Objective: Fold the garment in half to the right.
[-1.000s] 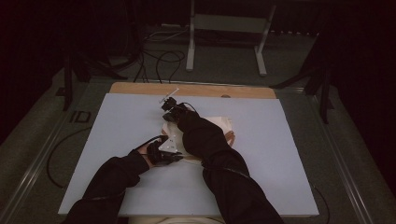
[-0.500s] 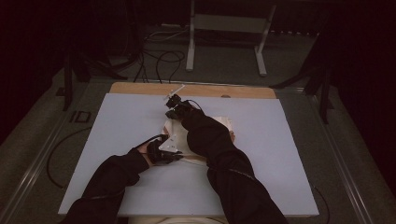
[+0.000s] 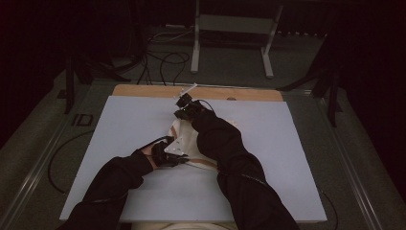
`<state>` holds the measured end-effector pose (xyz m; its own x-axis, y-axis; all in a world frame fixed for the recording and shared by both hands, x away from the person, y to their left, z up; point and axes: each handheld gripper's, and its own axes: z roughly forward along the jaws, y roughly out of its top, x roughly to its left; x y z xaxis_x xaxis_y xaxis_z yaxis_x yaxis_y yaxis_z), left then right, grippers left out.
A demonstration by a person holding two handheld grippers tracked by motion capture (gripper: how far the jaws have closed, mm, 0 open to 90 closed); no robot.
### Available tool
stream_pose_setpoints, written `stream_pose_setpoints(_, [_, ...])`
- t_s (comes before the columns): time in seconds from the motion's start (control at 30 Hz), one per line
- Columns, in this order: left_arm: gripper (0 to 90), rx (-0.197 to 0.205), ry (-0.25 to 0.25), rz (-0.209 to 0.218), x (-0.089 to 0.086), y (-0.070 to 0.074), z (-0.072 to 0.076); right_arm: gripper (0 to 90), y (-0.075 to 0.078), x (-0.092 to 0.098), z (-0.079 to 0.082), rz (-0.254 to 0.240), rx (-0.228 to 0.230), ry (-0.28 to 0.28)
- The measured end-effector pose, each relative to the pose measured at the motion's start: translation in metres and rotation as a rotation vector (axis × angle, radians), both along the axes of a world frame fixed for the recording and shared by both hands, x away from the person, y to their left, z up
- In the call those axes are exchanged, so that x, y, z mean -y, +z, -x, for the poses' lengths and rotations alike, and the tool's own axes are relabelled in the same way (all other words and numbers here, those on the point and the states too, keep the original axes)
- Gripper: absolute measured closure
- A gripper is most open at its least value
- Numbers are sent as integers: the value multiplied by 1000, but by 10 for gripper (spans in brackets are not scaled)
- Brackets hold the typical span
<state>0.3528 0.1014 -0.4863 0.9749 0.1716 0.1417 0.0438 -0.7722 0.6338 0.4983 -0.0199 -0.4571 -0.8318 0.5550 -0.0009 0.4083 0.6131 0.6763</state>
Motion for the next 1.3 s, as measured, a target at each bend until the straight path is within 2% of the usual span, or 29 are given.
stream_pose_setpoints(0.13, [853, 14, -26, -26, 6, 5, 0, 883, 5, 6, 1, -7, 7, -6])
stream_pose_setpoints(0.47, [853, 28, -62, -43, 19, 18, -1, 883, 18, 27, 3, -43, 16, -26])
stream_pose_setpoints(0.53, [853, 31, -80, -62, 25, 21, -1, 883, 20, 31, 3, -58, 14, -31])
stream_pose_setpoints(0.6, [853, 30, -80, -55, 26, 21, -1, 882, 21, 34, 4, -68, 10, -42])
stream_pose_setpoints(0.7, [853, 31, -95, -70, 32, 24, -2, 882, 24, 42, 5, -83, 13, -58])
stream_pose_setpoints(1.3, [853, 16, -148, -108, 67, 30, -6, 882, 31, 88, 10, -109, 52, -101])
